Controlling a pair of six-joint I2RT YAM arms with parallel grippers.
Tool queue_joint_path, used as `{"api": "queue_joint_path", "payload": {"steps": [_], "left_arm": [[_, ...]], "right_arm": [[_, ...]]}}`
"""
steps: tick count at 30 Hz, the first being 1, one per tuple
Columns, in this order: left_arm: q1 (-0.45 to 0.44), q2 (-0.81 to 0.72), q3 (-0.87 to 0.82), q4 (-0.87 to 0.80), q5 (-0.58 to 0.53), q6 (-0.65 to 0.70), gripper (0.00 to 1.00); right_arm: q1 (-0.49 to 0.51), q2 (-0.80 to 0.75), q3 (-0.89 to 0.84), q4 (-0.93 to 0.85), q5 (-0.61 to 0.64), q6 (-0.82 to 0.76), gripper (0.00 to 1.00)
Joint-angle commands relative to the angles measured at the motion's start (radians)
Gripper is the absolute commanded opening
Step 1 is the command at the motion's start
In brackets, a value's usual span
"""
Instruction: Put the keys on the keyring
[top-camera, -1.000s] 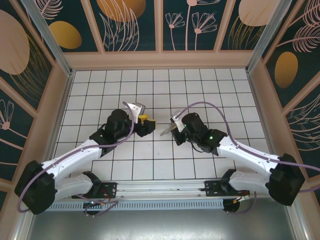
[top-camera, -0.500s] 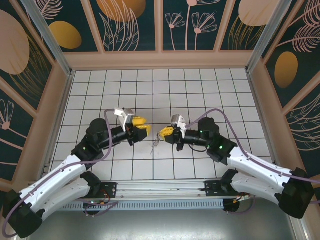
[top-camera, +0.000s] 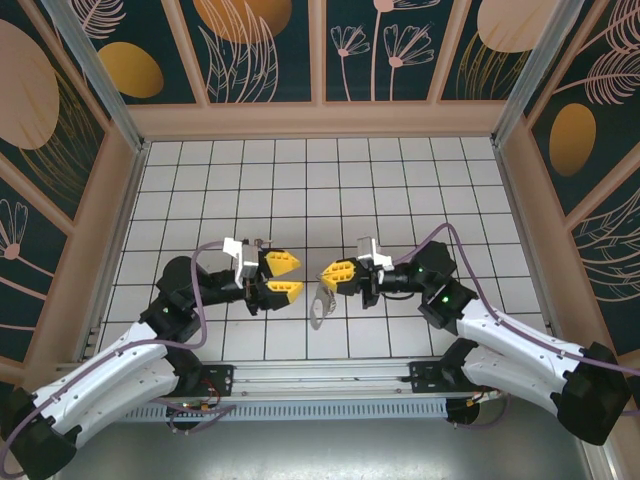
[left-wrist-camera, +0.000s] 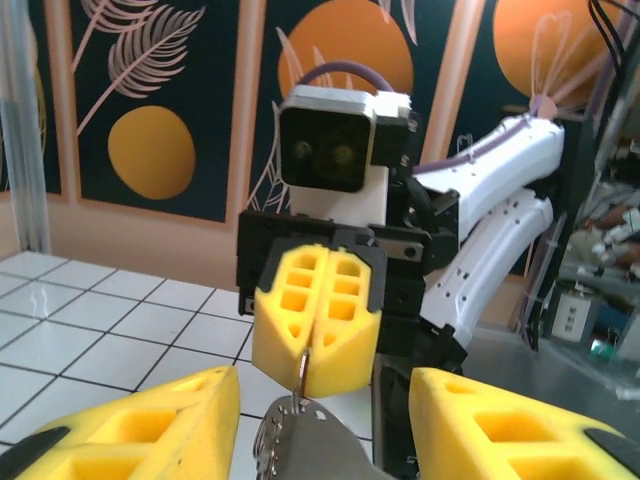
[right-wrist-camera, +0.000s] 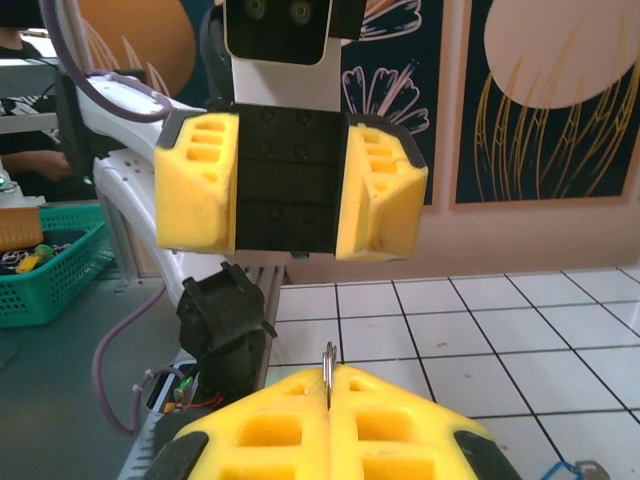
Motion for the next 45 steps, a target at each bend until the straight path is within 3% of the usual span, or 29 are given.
{"api": "queue_joint_path", "payload": {"steps": [1, 6, 14, 27, 31, 35, 36, 39, 45], "left_arm": [[-0.027, 0.015, 0.033, -0.068, -0.003, 0.125, 0.50], [-0.068, 0.087, 0.099, -0.174, -0.059, 0.222, 0.49], [-0.081, 0.168, 0.145, -0.190, -0.077, 0.255, 0.27], [-0.083, 0.232, 0.170, -0.200, -0.054, 0.275, 0.13], [-0.083, 0.259, 0.176, -0.170, -0.030, 0.269, 0.00], [-0.083, 0.258, 0.170, -0.165, -0.045, 0.277, 0.00], [-0.083, 0.255, 0.168, -0.168, -0.053, 0.281, 0.00], [-0.082, 0.237, 0.169, -0.192, -0.078, 0.309, 0.00], [-0.083, 0.190, 0.230, -0.380, -0.191, 0.441, 0.00]], "right_arm": [[-0.022, -0.017, -0.001, 0.086, -0.077, 0.015, 0.00], [-0.030, -0.014, -0.004, 0.082, -0.092, 0.003, 0.00], [-0.033, -0.016, -0.014, 0.049, -0.103, -0.034, 0.00], [-0.041, -0.001, -0.002, -0.031, -0.073, -0.080, 0.00], [-0.040, 0.009, 0.005, -0.065, -0.058, -0.093, 0.00], [-0.039, -0.014, -0.002, -0.109, -0.011, -0.114, 0.00], [-0.039, -0.025, -0.011, -0.114, 0.010, -0.117, 0.02], [-0.038, -0.054, -0.034, -0.134, 0.073, -0.125, 0.22], [-0.027, -0.125, -0.039, -0.278, 0.226, -0.160, 0.36]]}}
